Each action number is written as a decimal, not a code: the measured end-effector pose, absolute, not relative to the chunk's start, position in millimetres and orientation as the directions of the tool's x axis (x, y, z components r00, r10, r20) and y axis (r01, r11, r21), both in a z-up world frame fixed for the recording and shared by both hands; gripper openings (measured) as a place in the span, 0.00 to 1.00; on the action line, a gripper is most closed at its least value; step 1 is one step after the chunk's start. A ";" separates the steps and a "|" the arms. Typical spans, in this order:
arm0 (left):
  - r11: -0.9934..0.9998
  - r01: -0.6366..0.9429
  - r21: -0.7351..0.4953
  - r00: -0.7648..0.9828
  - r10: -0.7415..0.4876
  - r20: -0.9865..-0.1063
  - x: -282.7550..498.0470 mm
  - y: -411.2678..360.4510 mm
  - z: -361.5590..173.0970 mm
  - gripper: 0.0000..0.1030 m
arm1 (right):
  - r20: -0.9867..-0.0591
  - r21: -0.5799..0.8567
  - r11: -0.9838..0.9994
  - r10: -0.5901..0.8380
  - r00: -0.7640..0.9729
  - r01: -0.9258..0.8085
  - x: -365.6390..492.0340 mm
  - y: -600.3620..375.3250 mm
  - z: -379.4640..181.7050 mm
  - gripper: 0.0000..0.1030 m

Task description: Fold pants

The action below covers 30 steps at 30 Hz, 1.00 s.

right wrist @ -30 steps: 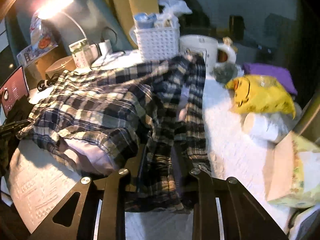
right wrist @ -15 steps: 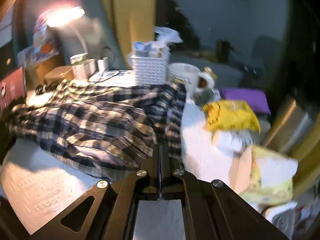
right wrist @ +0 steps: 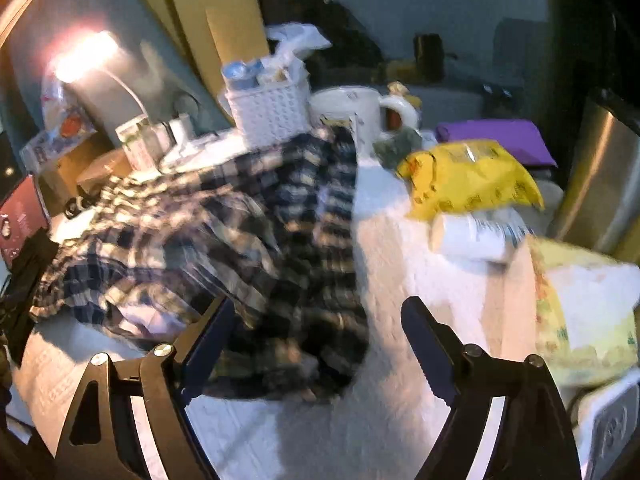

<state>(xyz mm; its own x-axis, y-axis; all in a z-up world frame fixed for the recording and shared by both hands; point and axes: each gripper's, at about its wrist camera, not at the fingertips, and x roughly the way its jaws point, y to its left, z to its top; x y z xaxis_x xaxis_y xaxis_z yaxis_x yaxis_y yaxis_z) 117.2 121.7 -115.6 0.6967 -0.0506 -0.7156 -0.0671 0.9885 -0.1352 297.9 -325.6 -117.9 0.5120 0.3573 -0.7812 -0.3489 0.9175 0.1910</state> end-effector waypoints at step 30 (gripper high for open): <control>0.998 -0.052 -0.032 0.779 0.021 -0.627 92.1 110.6 -49.7 0.04 | -0.645 -0.065 0.866 0.343 0.683 -0.496 240.1 -300.0 -51.7 0.22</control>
<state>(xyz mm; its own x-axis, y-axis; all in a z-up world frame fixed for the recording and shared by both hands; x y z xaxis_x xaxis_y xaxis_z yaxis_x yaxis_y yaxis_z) 92.1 110.6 -49.7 0.7787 0.0208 -0.6271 -0.0524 0.9981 -0.0319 240.1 -300.0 -51.7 0.6830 0.3433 -0.6447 -0.4961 0.8659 -0.0646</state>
